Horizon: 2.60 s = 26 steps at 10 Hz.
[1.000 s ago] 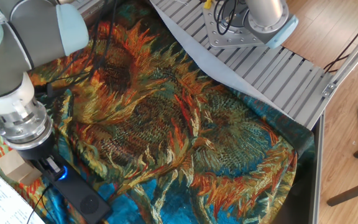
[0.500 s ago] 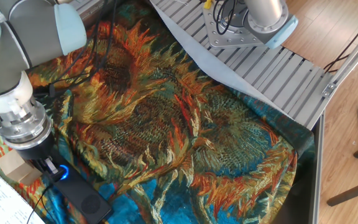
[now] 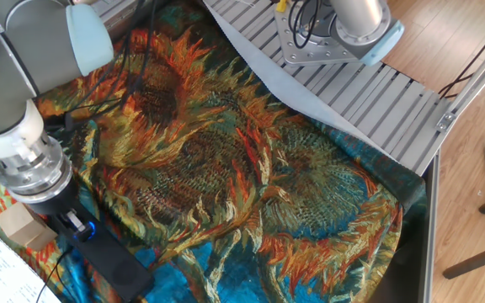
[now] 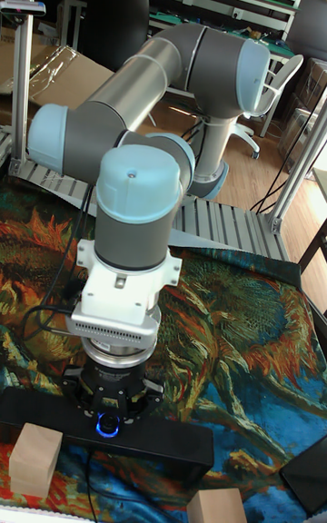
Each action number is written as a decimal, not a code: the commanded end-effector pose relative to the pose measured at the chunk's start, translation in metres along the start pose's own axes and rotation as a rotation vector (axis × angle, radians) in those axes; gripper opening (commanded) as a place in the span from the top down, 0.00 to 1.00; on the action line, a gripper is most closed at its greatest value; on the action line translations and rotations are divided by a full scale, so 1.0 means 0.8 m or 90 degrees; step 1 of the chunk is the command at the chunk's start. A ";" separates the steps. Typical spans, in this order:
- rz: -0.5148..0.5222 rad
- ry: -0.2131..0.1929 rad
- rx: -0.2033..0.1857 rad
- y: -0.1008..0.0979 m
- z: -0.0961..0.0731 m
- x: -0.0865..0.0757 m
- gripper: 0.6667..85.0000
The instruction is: Turn the knob to increase the volume of the speaker
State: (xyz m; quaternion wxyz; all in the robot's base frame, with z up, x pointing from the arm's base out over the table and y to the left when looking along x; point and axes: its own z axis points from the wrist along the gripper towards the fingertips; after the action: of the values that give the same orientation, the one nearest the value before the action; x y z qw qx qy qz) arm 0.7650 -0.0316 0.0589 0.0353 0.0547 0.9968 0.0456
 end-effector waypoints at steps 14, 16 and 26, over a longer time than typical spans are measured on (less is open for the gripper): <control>-0.006 -0.002 0.018 0.004 -0.002 -0.010 0.71; 0.014 -0.008 0.011 0.002 -0.004 -0.013 0.71; 0.179 -0.038 -0.002 0.003 -0.006 -0.021 0.74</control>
State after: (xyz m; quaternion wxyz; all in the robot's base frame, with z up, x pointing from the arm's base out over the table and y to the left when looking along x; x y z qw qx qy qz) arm 0.7769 -0.0347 0.0632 0.0516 0.1491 0.9868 0.0379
